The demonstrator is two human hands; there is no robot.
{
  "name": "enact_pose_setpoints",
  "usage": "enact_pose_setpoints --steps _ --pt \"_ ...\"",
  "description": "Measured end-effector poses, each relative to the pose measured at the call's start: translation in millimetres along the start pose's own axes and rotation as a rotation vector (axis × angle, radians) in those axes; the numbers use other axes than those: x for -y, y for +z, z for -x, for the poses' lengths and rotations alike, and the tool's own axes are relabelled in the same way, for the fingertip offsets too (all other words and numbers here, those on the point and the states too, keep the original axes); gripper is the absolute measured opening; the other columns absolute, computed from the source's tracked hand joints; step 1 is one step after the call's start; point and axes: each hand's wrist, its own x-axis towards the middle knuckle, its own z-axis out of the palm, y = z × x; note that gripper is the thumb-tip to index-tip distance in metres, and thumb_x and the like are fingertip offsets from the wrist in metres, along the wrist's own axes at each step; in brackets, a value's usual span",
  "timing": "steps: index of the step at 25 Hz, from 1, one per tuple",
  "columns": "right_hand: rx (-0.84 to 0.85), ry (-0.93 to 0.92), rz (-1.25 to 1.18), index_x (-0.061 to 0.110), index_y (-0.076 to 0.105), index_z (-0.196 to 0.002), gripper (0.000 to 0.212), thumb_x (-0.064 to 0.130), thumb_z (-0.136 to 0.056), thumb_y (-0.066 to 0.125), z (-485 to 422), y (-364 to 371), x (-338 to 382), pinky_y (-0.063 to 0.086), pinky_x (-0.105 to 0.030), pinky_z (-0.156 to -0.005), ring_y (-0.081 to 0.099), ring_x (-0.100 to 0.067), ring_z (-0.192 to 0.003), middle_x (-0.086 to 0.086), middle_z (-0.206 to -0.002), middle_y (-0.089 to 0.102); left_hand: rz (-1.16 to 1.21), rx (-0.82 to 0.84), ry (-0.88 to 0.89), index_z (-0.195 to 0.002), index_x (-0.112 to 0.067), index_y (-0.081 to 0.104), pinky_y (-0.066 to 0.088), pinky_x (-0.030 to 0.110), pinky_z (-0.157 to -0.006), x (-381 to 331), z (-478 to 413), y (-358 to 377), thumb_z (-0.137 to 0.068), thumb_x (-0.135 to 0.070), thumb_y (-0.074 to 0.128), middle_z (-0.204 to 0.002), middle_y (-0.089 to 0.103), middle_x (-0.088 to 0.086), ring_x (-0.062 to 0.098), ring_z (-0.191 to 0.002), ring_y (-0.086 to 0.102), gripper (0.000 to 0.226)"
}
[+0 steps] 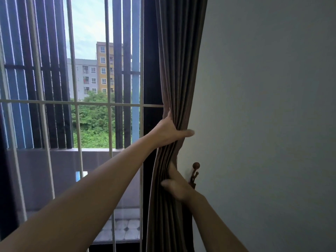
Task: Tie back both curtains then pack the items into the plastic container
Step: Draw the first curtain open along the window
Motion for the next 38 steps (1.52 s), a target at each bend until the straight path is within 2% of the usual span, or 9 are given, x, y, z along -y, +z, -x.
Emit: enact_pose_setpoints --steps 5,9,12,15,20,23,26,33,38 --pt "-0.281 0.101 -0.437 0.015 0.030 -0.144 0.089 0.072 -0.077 0.047 -8 -4 9 0.031 -0.027 -0.107 0.041 -0.017 -0.131 -0.005 -0.143 0.041 0.103 -0.051 -0.051 -0.123 -0.014 0.046 0.048 0.024 -0.064 10 3 -10 -0.080 -0.003 0.047 -0.094 0.060 0.002 0.020 -0.085 0.061 0.044" --pt "-0.614 -0.034 -0.284 0.025 0.014 -0.149 0.064 0.057 -0.093 0.018 -39 -28 35 0.022 -0.038 -0.115 0.028 -0.014 -0.138 0.003 -0.152 0.028 0.263 -0.191 -0.072 -0.094 -0.005 0.060 0.053 0.036 -0.068 16 10 -12 -0.071 0.001 0.042 -0.085 0.063 0.012 0.032 -0.084 0.063 0.030" --pt "-0.574 -0.027 -0.343 0.029 0.019 -0.147 0.078 0.073 -0.083 0.013 -55 -41 39 0.029 -0.033 -0.112 0.038 -0.012 -0.131 -0.003 -0.151 0.033 0.389 -0.224 -0.075 -0.099 -0.002 0.062 0.054 0.026 -0.063 9 15 -12 -0.075 0.013 0.038 -0.086 0.064 0.012 0.023 -0.080 0.062 0.037" --pt "-0.447 0.001 -0.513 0.012 0.032 -0.143 0.064 0.051 -0.096 0.013 -54 -47 41 0.036 -0.032 -0.107 0.046 -0.021 -0.124 -0.011 -0.142 0.044 0.370 -0.161 -0.061 -0.111 -0.006 0.059 0.054 0.031 -0.073 9 14 -17 -0.078 0.012 0.038 -0.099 0.064 0.012 0.023 -0.090 0.062 0.044" --pt "-0.316 -0.016 -0.571 0.015 0.039 -0.138 0.065 0.052 -0.095 0.006 -45 -52 48 0.050 -0.015 -0.082 0.056 -0.010 -0.099 -0.004 -0.125 0.053 -0.254 -0.132 -0.116 -0.121 -0.010 0.045 0.047 0.037 -0.083 17 1 -26 -0.084 -0.020 0.047 -0.112 0.049 0.009 0.027 -0.103 0.051 0.038" --pt "-0.203 -0.074 -0.486 0.019 0.031 -0.142 0.067 0.060 -0.090 0.021 -39 -47 46 0.048 -0.012 -0.084 0.054 -0.003 -0.107 -0.002 -0.135 0.049 -0.558 0.025 -0.131 -0.087 -0.008 0.054 0.046 0.030 -0.064 1 -4 -43 -0.083 -0.029 0.053 -0.097 0.058 0.013 0.026 -0.084 0.057 0.021" --pt "-0.150 -0.106 -0.290 0.022 0.034 -0.140 0.076 0.058 -0.078 0.060 -34 -36 26 0.047 -0.027 -0.098 0.057 -0.010 -0.114 0.000 -0.130 0.055 -0.475 0.090 -0.180 -0.070 -0.013 0.049 0.050 0.023 -0.050 -18 -2 -52 -0.081 -0.018 0.065 -0.081 0.055 0.006 0.019 -0.065 0.061 0.020" --pt "-0.354 -0.123 -0.323 0.007 0.055 -0.113 0.076 0.039 -0.050 0.083 -32 -17 12 0.053 -0.027 -0.081 0.067 -0.016 -0.094 -0.009 -0.103 0.068 -0.189 0.195 -0.122 -0.108 -0.006 0.050 0.061 0.034 -0.066 -34 -6 -30 -0.080 -0.001 0.064 -0.105 0.057 0.012 0.029 -0.094 0.065 0.031" --pt "-0.456 -0.111 -0.356 0.006 0.057 -0.101 0.055 0.027 -0.060 0.086 -40 -10 17 0.052 -0.020 -0.072 0.063 -0.009 -0.077 0.002 -0.080 0.062 -0.223 0.207 -0.141 -0.119 -0.001 0.049 0.060 0.040 -0.074 -40 -9 -24 -0.082 -0.001 0.063 -0.114 0.057 0.017 0.034 -0.096 0.066 0.039"
